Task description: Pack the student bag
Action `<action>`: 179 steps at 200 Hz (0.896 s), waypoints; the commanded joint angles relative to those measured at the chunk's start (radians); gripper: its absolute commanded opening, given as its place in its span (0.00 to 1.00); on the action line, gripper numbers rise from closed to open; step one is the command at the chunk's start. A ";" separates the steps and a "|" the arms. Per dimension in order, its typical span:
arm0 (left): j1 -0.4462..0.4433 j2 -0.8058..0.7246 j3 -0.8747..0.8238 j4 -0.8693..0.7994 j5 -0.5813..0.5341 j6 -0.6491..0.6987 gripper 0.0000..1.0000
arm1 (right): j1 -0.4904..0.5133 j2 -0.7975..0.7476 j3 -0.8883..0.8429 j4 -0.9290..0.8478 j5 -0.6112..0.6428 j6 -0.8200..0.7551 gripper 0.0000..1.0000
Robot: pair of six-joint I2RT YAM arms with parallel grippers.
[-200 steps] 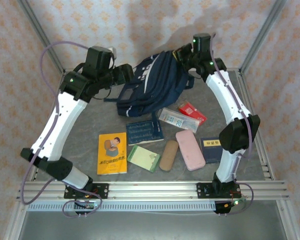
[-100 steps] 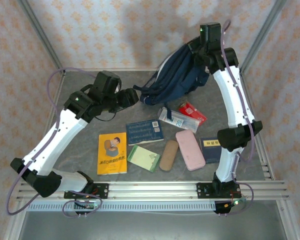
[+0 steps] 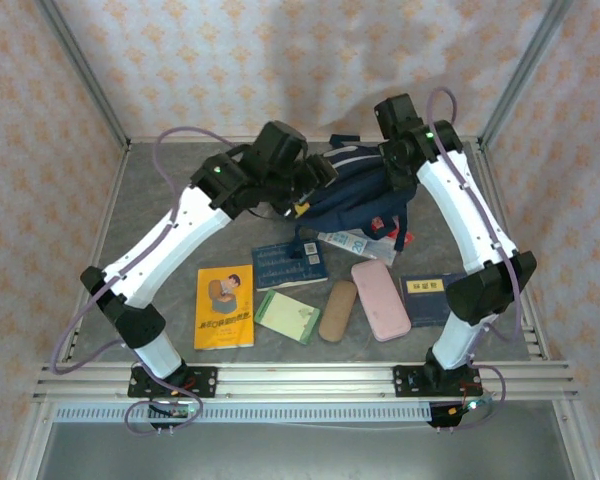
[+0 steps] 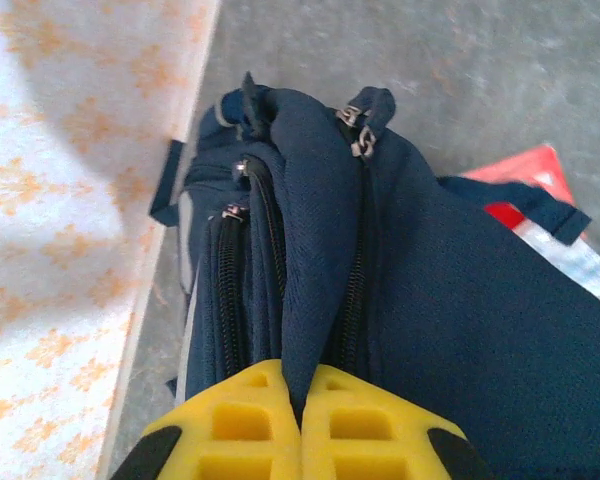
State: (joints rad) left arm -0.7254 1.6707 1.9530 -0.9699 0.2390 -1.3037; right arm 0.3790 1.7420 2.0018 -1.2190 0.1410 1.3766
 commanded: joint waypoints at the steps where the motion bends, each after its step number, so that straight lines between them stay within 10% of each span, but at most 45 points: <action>1: -0.056 -0.027 -0.069 0.065 0.010 -0.279 0.78 | 0.008 -0.044 -0.001 0.060 0.005 0.105 0.00; 73: -0.152 -0.009 -0.183 0.161 -0.074 -0.568 0.81 | 0.009 -0.046 -0.045 0.119 -0.050 0.146 0.00; 179: -0.140 0.222 0.085 0.052 -0.140 -0.508 0.80 | 0.007 -0.203 -0.351 0.436 -0.141 0.172 0.00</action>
State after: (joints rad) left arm -0.8764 1.8713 2.0113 -0.8478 0.1467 -1.8236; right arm 0.3809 1.6176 1.6920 -0.9405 0.0364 1.5208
